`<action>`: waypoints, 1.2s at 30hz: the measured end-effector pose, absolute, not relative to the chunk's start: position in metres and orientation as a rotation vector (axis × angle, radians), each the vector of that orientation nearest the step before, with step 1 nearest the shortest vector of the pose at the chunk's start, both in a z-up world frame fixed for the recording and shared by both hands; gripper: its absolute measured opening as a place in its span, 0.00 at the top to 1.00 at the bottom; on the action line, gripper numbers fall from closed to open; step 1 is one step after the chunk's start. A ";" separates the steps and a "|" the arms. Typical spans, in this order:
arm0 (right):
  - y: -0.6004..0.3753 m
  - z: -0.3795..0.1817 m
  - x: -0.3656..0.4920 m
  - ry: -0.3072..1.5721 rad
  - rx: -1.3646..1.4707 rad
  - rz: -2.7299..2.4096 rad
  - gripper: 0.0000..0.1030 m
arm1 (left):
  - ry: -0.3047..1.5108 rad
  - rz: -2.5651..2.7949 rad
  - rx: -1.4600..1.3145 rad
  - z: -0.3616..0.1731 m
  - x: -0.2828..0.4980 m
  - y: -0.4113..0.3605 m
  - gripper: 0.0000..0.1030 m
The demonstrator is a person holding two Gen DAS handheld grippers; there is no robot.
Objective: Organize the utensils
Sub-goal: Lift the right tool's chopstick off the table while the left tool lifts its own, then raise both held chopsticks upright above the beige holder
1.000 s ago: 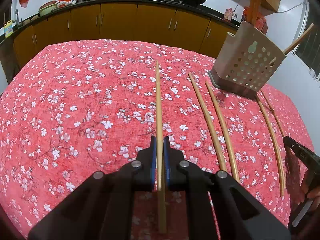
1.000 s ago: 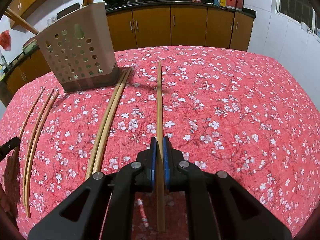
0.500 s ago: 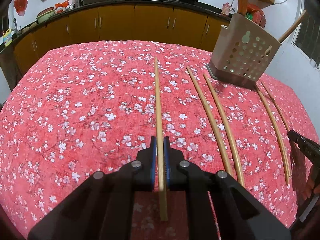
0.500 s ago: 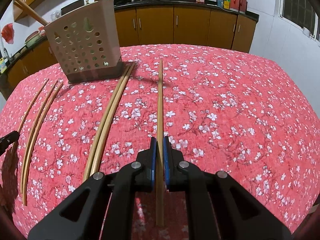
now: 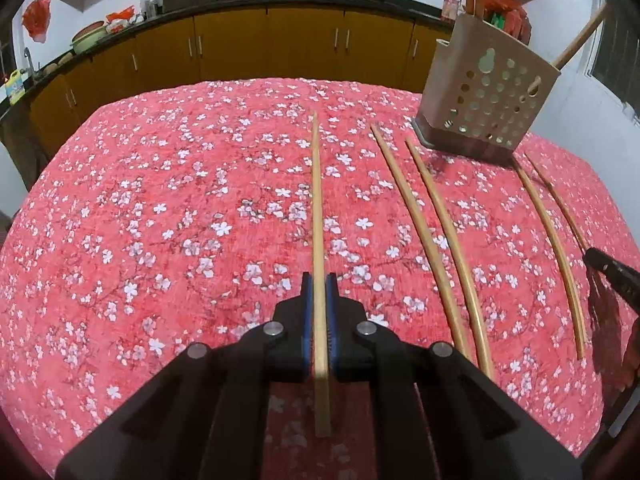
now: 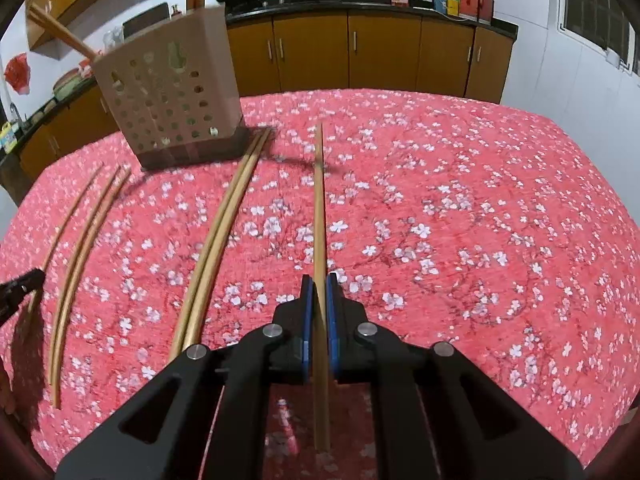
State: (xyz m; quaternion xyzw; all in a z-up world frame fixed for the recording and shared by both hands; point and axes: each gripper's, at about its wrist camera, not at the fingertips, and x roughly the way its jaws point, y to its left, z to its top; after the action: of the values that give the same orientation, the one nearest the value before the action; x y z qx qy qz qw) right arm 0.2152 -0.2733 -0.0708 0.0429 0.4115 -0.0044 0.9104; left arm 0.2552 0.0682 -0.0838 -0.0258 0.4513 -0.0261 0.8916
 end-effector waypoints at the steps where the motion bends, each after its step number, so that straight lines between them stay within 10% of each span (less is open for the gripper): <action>1: -0.274 -0.068 0.214 0.838 0.091 -0.007 0.93 | 0.946 -0.053 -0.055 -0.083 0.255 0.069 0.93; 36: -0.292 0.050 0.191 0.470 0.117 -0.014 0.93 | 0.544 -0.094 -0.090 0.079 0.230 0.079 0.93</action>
State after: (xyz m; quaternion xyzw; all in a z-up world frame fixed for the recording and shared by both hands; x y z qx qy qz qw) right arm 0.1910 -0.2920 0.0497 0.0581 0.2325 -0.0071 0.9708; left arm 0.2301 0.0794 0.0793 -0.0444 0.2683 -0.0464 0.9612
